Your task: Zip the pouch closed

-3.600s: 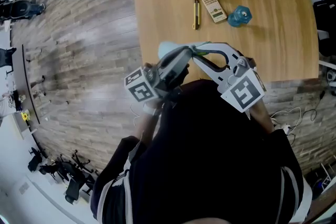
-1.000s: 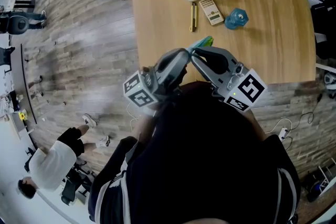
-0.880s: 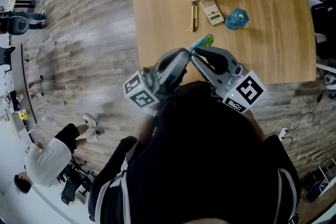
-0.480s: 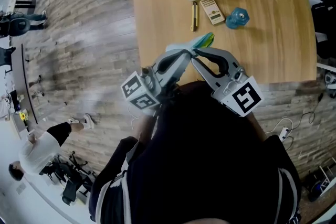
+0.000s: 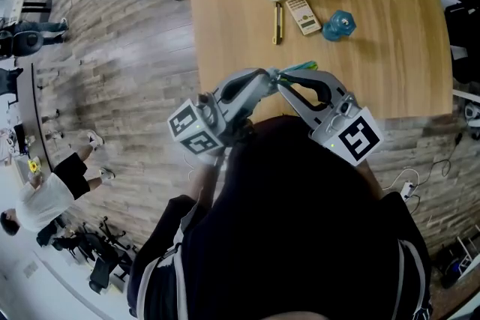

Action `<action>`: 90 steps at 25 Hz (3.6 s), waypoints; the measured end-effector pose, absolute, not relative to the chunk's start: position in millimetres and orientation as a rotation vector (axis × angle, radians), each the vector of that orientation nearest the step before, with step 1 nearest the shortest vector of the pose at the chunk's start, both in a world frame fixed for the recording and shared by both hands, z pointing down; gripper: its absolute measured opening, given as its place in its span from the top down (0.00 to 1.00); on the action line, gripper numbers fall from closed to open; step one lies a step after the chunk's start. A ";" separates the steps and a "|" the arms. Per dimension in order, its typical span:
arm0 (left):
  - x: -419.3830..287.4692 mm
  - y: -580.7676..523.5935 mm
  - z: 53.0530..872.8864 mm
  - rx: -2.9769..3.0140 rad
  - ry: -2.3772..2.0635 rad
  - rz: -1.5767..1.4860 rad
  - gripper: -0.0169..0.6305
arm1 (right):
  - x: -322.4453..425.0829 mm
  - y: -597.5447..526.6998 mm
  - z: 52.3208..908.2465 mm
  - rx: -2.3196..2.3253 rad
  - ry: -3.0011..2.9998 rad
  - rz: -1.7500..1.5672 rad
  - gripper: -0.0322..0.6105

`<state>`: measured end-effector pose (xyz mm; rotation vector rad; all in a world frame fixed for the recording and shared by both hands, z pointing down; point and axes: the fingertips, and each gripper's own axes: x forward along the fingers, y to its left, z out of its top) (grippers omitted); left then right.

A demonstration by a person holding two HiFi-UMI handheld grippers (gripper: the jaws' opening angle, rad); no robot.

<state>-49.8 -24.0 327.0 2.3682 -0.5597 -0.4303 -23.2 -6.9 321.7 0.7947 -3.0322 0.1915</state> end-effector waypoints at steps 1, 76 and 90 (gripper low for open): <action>-49.7 -23.9 327.1 2.365 -0.558 -0.430 0.97 | -23.2 -6.8 321.6 0.797 -3.031 0.186 0.88; -54.8 -20.7 311.8 2.498 -0.710 -0.506 0.98 | -13.4 -17.5 348.8 0.798 -3.022 0.763 0.91; -59.3 -25.6 318.4 2.482 -0.739 -0.472 0.98 | -3.0 -24.6 367.9 0.889 -2.931 0.749 0.91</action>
